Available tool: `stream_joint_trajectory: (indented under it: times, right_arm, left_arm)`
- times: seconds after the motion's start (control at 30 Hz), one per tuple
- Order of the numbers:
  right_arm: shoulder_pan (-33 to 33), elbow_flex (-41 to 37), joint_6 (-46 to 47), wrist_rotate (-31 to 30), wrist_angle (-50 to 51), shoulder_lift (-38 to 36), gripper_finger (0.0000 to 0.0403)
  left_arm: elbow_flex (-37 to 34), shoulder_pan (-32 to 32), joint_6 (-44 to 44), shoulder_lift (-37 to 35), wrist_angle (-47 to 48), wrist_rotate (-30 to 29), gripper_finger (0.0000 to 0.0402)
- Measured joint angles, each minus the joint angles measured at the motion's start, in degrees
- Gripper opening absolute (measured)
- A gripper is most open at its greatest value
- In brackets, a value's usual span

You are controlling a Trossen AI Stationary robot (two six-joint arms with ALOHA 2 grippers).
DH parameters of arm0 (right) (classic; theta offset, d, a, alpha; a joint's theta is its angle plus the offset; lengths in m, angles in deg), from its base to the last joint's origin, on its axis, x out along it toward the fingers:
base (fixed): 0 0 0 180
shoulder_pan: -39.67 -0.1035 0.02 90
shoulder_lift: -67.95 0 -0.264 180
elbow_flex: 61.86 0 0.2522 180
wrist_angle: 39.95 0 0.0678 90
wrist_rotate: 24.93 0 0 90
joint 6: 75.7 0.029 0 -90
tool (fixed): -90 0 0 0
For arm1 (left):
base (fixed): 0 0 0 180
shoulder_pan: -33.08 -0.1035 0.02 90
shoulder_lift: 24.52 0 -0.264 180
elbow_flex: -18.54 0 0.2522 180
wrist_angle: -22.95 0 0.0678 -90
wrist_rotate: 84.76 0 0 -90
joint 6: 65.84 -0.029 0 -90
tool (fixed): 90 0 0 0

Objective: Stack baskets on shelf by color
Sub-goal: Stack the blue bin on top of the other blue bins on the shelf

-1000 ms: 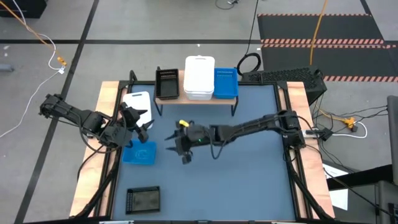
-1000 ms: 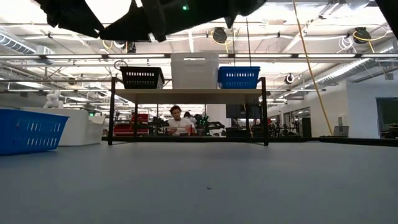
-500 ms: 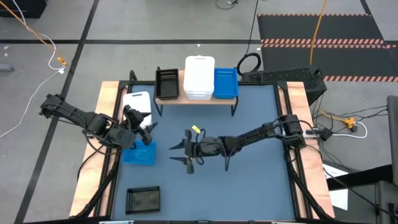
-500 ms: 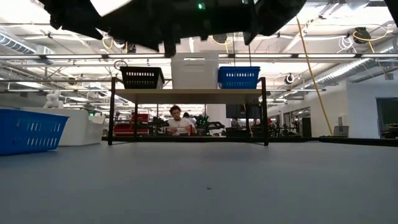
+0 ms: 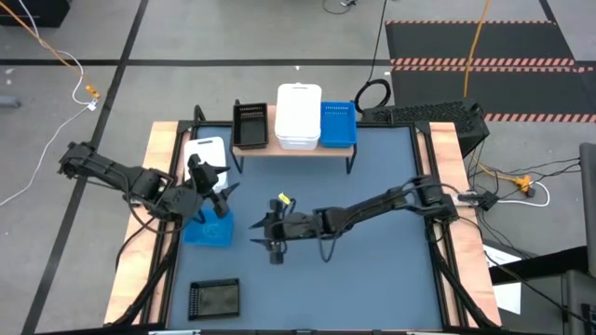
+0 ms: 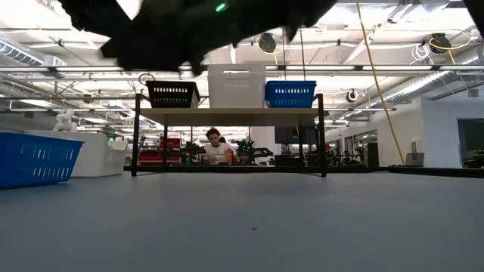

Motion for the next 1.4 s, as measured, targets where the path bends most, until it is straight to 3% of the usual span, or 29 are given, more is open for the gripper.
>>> stream_joint_trajectory:
  times: [0.23,0.43,0.7,0.93,1.13,1.4]
  right_arm:
    - [-0.4,9.9,1.4,0.3,1.6,11.9,0.0171]
    - [-0.3,16.1,-1.5,0.3,6.0,16.0,0.0171]
    - [-0.6,24.8,-23.7,-1.4,11.3,20.7,0.0171]
    - [0.6,25.7,-48.1,-4.9,11.7,20.8,0.0172]
    - [3.1,25.7,-61.6,4.6,11.0,20.9,0.0172]
    - [6.6,25.8,-64.0,15.1,6.1,22.3,0.0172]
  left_arm:
    - [0.0,-3.1,-1.9,-0.2,0.4,0.1,0.0257]
    - [0.0,-3.7,-2.0,-0.2,1.7,0.6,0.0257]
    - [0.0,-3.7,-1.8,-0.2,1.6,0.6,0.0257]
    - [0.0,-3.7,-2.0,-0.2,1.6,0.6,0.0257]
    - [0.0,-3.7,-1.8,-0.2,1.6,0.6,0.0257]
    - [0.0,-4.6,-1.7,-0.2,1.1,0.6,0.0257]
